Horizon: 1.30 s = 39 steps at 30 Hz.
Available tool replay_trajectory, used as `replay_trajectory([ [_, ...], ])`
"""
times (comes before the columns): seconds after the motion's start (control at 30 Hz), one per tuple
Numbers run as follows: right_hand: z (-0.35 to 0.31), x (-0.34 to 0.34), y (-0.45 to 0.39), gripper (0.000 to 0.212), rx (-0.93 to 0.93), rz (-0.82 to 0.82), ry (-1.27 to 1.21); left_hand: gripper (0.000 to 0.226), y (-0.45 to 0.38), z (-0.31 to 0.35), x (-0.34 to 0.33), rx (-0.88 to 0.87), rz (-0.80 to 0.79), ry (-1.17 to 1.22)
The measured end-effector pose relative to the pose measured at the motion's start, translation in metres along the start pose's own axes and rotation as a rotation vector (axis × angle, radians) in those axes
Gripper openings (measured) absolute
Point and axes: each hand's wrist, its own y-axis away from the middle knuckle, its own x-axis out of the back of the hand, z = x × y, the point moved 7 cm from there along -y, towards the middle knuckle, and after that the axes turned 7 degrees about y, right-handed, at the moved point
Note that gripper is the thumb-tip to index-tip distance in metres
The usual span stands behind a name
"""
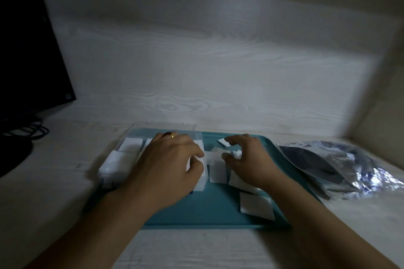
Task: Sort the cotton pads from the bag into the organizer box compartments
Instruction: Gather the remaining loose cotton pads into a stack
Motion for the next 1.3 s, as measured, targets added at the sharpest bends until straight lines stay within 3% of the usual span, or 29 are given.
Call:
replay_trajectory([
  [0.1, -0.007, -0.021, 0.004, 0.062, 0.087, -0.222, 0.164, 0.039, 0.001, 0.001, -0.001, -0.005, 0.024, -0.011],
  [0.13, -0.012, -0.03, 0.006, 0.055, 0.139, -0.277, 0.193, 0.038, 0.002, 0.002, -0.003, -0.011, 0.019, -0.016],
  [0.2, -0.02, -0.036, 0.01, 0.01, 0.2, -0.312, 0.245, 0.039, 0.004, 0.002, -0.007, -0.031, 0.011, -0.03],
  [0.3, -0.02, -0.027, 0.012, 0.01, 0.213, -0.273, 0.292, 0.036, 0.005, 0.004, -0.011, -0.053, -0.001, -0.034],
  [0.37, -0.017, -0.019, 0.014, 0.021, 0.189, -0.236, 0.298, 0.035, 0.006, 0.007, -0.014, -0.067, -0.012, -0.019],
  [0.47, -0.012, -0.009, 0.019, 0.005, 0.138, -0.18, 0.147, 0.035, 0.006, 0.012, -0.015, -0.082, -0.021, -0.012],
  [0.6, -0.003, 0.003, 0.026, 0.009, 0.143, -0.158, 0.054, 0.033, 0.008, 0.015, -0.021, -0.107, -0.035, 0.004],
  [0.8, -0.008, 0.029, 0.026, 0.018, 0.203, -0.001, -0.045, 0.034, 0.01, 0.016, -0.018, -0.088, 0.106, 0.062],
  [0.93, -0.001, 0.04, 0.027, 0.023, 0.005, -0.01, -0.592, 0.025, 0.011, 0.003, -0.01, 0.174, 0.289, 0.383],
  [1.07, -0.012, 0.024, 0.033, 0.018, -0.106, -0.142, -0.988, 0.011, 0.009, -0.003, -0.022, 0.448, 0.224, 0.776],
  [1.17, -0.023, 0.014, 0.042, 0.019, -0.132, -0.201, -1.035, 0.016, 0.012, 0.001, -0.037, 0.646, 0.15, 1.102],
  [1.23, -0.025, 0.014, 0.044, 0.02, -0.148, -0.158, -0.988, 0.02, 0.014, 0.0, -0.044, 0.735, 0.165, 1.311],
  [1.3, -0.023, 0.019, 0.043, 0.017, -0.14, -0.064, -0.923, 0.025, 0.016, -0.004, -0.047, 0.77, 0.157, 1.375],
])
